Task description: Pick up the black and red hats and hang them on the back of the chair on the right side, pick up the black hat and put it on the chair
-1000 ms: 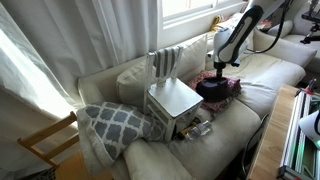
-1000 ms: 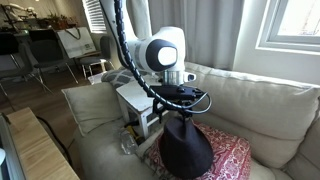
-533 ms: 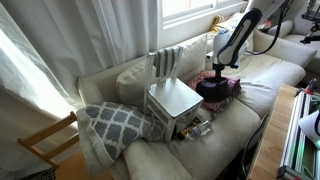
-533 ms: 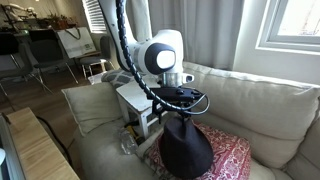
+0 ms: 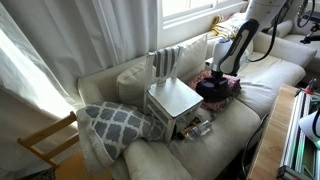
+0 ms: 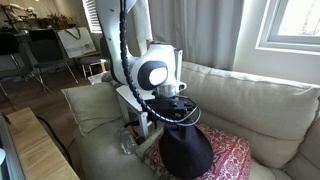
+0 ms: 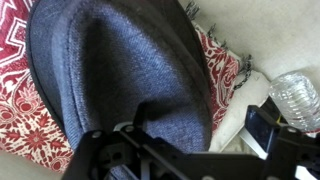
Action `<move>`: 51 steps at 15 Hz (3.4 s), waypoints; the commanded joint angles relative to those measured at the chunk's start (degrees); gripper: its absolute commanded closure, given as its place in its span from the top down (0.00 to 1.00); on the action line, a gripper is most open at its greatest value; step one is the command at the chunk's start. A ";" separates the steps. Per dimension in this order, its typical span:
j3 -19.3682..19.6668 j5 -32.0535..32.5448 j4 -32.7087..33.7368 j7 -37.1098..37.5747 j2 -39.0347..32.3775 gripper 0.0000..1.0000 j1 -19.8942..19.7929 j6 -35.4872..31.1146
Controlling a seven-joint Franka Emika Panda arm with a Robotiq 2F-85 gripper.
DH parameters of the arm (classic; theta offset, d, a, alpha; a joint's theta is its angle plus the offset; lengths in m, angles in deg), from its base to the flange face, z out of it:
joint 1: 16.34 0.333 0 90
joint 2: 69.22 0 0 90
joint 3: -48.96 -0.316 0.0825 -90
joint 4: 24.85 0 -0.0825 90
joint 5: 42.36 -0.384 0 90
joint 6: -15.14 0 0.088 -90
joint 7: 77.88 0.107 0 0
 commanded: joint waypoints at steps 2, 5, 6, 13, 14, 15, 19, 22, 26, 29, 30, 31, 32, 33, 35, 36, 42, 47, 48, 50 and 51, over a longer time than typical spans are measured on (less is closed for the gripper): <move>3.11 1.79 1.36 2.18 -4.82 1.00 2.65 -10.21; 3.10 1.33 2.15 3.24 -6.91 0.79 2.64 -13.32; 3.03 1.16 2.46 3.87 -7.54 0.75 2.52 -14.38; 3.33 1.16 4.86 5.39 -10.35 0.21 2.30 -13.97; 3.27 1.16 5.19 5.38 -10.68 0.15 2.15 -13.84; 3.07 1.19 5.45 5.30 -10.88 0.07 1.85 -13.52; 1.81 1.55 5.44 4.64 -8.70 0.03 -0.58 -11.89; -0.65 2.39 3.02 3.11 -3.04 0.04 -4.94 -10.19; -7.71 2.33 1.83 0.36 2.87 0.04 -14.03 -7.11; -16.28 0.44 1.12 -4.44 6.52 0.04 -23.93 -4.66; -20.24 -0.33 1.01 -7.02 7.09 0.04 -28.24 -3.92; -23.01 -1.39 1.35 -8.84 7.20 0.04 -31.07 -2.80; -26.57 -2.66 1.43 -11.23 7.25 0.04 -34.69 -1.51; -29.20 -4.12 1.91 -13.27 7.01 0.04 -37.36 -0.36; -35.12 -8.03 2.27 -17.63 6.60 0.04 -43.35 1.46; -38.66 -10.13 2.38 -20.09 6.11 0.04 -46.69 2.46; -51.01 -19.47 3.43 -28.94 4.13 0.04 -57.96 7.96; -60.17 -23.55 2.81 -34.73 1.90 0.04 -64.89 9.46; -62.76 -24.10 2.63 -36.25 0.57 0.04 -66.65 9.12; -66.68 -24.32 2.43 -38.04 -1.72 0.04 -69.14 9.11; -68.35 -24.10 2.36 -38.80 -3.03 0.04 -70.14 9.30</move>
